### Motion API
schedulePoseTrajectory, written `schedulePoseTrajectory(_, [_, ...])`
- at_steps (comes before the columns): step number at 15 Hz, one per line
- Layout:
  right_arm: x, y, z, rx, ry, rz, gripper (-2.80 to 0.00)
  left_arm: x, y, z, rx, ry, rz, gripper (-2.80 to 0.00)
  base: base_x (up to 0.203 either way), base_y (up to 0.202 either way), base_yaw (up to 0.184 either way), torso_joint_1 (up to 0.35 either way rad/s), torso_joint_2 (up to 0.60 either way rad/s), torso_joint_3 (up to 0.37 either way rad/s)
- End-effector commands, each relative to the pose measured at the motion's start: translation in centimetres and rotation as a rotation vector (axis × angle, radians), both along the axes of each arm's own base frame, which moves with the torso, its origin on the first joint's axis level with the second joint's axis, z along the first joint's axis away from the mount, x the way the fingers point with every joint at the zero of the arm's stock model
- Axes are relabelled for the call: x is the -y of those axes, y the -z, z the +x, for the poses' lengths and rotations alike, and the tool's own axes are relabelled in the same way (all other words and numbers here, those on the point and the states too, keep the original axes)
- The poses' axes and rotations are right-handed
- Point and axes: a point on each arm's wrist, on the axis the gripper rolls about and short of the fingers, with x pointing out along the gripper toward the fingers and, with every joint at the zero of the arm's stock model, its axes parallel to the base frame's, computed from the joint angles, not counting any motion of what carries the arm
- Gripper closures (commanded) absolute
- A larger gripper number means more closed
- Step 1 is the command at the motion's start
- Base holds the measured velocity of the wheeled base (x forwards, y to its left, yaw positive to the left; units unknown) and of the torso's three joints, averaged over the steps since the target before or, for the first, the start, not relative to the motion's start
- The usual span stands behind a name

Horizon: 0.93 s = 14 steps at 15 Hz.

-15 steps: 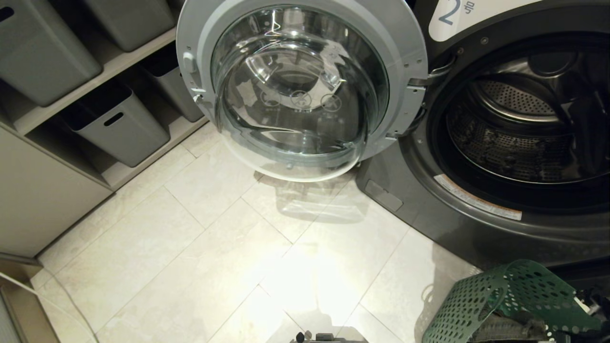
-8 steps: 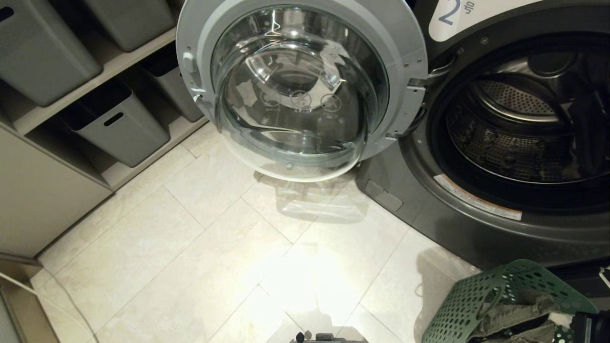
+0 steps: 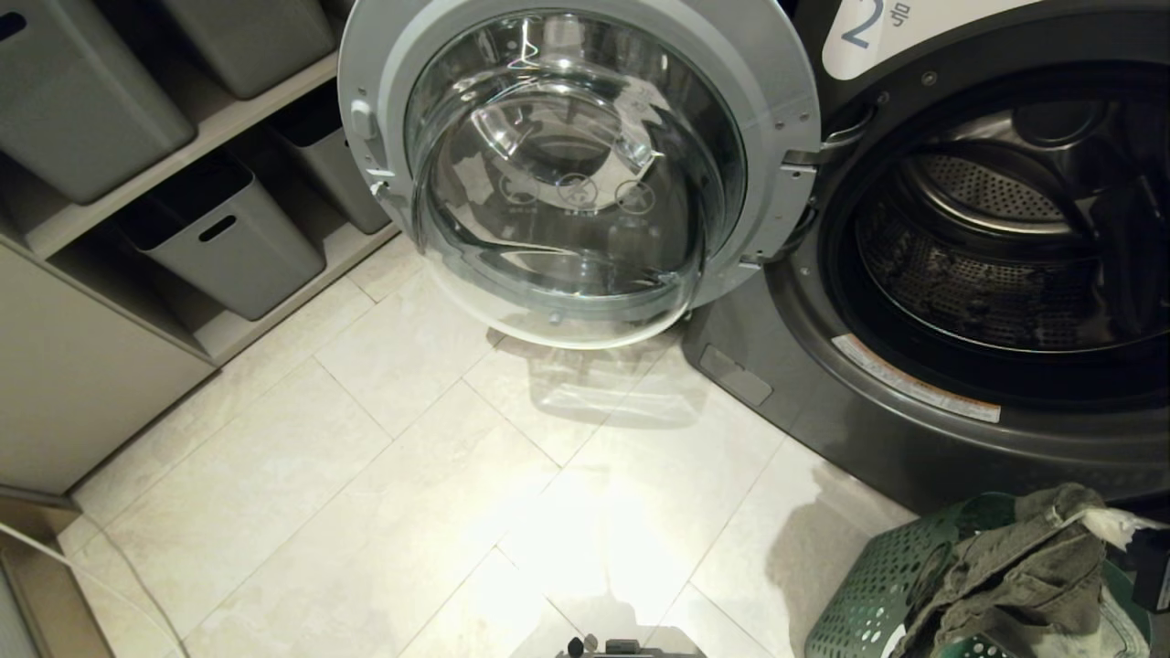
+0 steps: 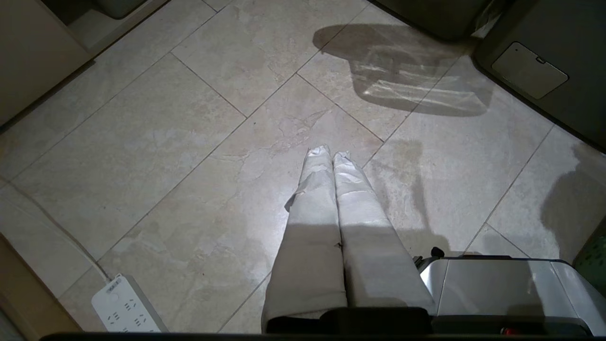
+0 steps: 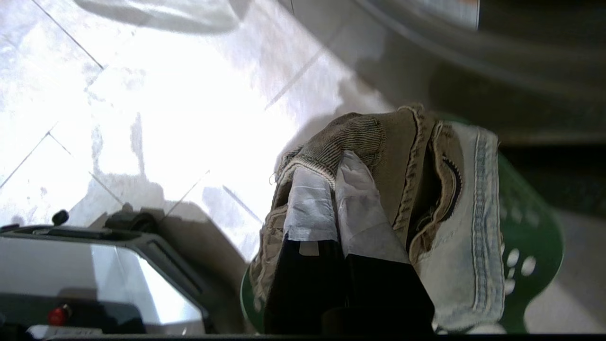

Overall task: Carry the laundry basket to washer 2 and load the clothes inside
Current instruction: Place the clothes into the washing machine

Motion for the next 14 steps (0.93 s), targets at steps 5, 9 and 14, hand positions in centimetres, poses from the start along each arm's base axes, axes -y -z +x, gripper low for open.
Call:
schedulePoseTrajectory(5, [-1.2, -5.3, 0.6, 0.218, -0.066, -0.127, 0.00, 0.0, 0.0, 0.0, -0.001, 0.000, 0.000, 0.00, 0.000, 0.000, 0.000, 0.000, 0.00, 0.000])
schedulePoseTrajectory(9, [-1.1, -6.4, 0.7, 0.260, -0.047, -0.154, 0.00, 0.0, 0.0, 0.0, -0.002, 0.000, 0.000, 0.00, 0.000, 0.000, 0.000, 0.000, 0.00, 0.000])
schedulePoseTrajectory(14, [-0.6, -10.0, 1.6, 0.368, -0.018, -0.214, 0.00, 0.0, 0.0, 0.0, -0.001, -0.001, 0.000, 0.00, 0.000, 0.000, 0.000, 0.000, 0.00, 0.000])
